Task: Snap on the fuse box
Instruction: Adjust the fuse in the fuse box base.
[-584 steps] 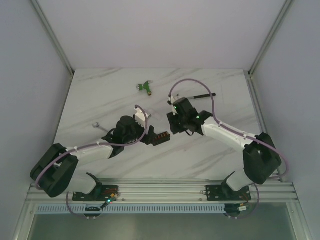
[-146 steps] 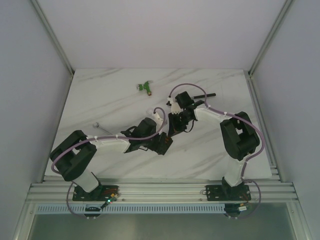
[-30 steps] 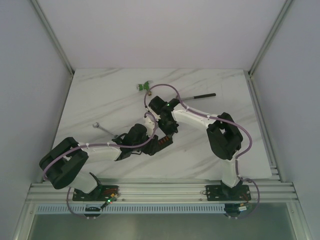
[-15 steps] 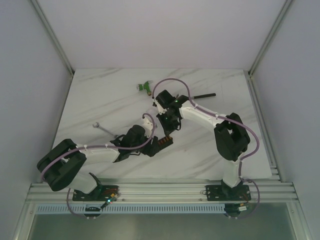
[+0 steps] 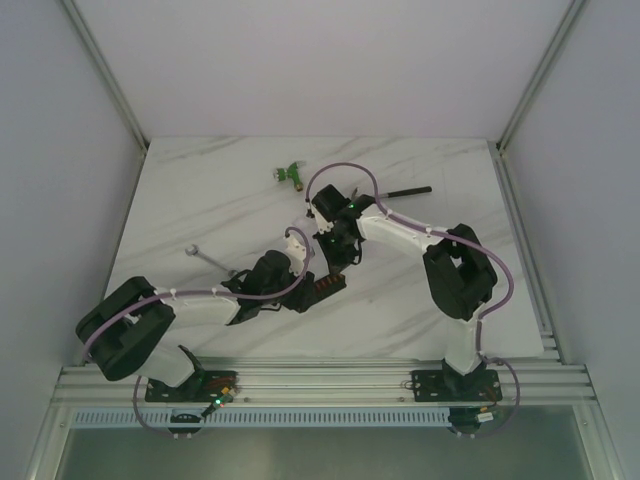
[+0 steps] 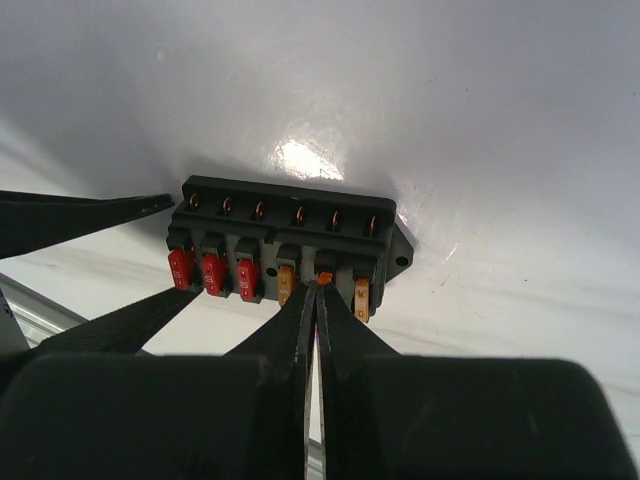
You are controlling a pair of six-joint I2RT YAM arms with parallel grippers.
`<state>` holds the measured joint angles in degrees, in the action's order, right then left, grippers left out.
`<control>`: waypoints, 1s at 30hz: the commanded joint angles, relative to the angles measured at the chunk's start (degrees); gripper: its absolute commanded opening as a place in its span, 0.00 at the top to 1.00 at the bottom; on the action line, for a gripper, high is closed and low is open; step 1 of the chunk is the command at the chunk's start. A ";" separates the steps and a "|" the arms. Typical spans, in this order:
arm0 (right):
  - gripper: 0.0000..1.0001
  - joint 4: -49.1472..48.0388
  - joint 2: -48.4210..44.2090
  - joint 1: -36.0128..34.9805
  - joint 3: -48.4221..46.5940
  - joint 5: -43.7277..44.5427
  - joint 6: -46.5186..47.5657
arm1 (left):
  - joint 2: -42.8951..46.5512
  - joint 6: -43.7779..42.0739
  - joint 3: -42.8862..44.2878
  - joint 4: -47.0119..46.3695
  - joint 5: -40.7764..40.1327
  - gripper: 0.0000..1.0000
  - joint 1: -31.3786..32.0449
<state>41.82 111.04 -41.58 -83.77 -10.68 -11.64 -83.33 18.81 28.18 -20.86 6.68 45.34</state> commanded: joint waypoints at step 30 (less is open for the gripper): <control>1.00 5.91 23.28 -4.72 4.55 8.24 1.84 | -4.10 -0.17 -0.73 -4.58 2.46 0.51 -0.34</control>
<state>47.55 116.40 -43.94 -89.19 -5.52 -10.46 -85.14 18.48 28.21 -23.49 7.75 45.01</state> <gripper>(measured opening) 0.056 0.496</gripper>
